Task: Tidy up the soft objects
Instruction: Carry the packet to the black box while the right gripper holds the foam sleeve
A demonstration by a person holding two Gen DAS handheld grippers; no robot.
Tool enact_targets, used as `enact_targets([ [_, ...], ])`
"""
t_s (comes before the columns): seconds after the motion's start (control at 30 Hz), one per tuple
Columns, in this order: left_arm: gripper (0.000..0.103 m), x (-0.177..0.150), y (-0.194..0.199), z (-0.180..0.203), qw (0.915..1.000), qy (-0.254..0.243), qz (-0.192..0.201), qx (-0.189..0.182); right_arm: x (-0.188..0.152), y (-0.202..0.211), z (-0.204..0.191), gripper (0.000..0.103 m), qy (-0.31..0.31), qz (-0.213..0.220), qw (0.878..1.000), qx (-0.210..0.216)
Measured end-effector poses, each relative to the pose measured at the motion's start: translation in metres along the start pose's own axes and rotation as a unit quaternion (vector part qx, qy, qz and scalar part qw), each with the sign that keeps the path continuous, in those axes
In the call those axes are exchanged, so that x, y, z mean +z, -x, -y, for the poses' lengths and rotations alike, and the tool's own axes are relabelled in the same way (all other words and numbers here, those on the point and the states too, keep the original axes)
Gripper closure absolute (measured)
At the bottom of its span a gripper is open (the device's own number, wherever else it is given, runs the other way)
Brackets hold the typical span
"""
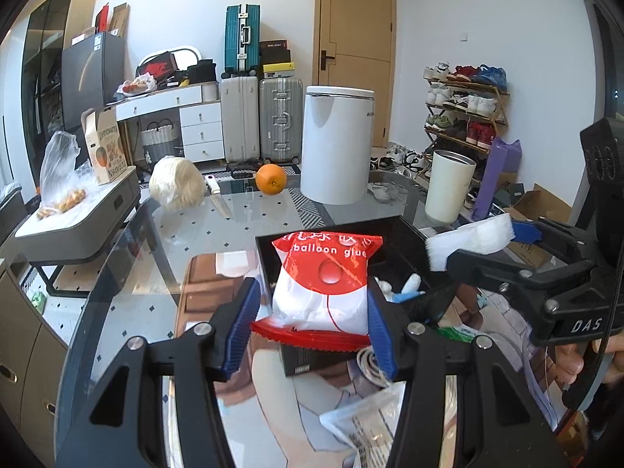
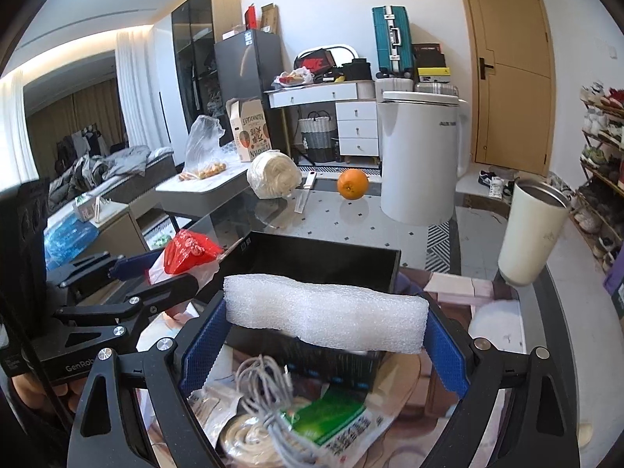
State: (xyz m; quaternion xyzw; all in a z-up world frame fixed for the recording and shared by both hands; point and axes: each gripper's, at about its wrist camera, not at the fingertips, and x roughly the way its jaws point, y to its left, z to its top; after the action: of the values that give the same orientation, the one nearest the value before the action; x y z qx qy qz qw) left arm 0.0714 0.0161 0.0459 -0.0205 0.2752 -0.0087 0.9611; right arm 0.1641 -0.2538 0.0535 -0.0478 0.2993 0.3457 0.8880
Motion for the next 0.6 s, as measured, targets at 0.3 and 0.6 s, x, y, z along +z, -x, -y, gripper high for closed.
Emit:
enact_targets([
  [0.3,0.051,0.009,-0.017,-0.007,1.0000,0.008,-0.004,-0.002,0.013,-0.038,-0.002,0.011,0.040,-0.026,0.999,-0.002],
  [0.6,0.051,0.015,-0.029,-0.010,0.9999,0.010,-0.008,-0.001,0.023,-0.073,-0.008,0.011,0.071,-0.051,0.996,0.004],
])
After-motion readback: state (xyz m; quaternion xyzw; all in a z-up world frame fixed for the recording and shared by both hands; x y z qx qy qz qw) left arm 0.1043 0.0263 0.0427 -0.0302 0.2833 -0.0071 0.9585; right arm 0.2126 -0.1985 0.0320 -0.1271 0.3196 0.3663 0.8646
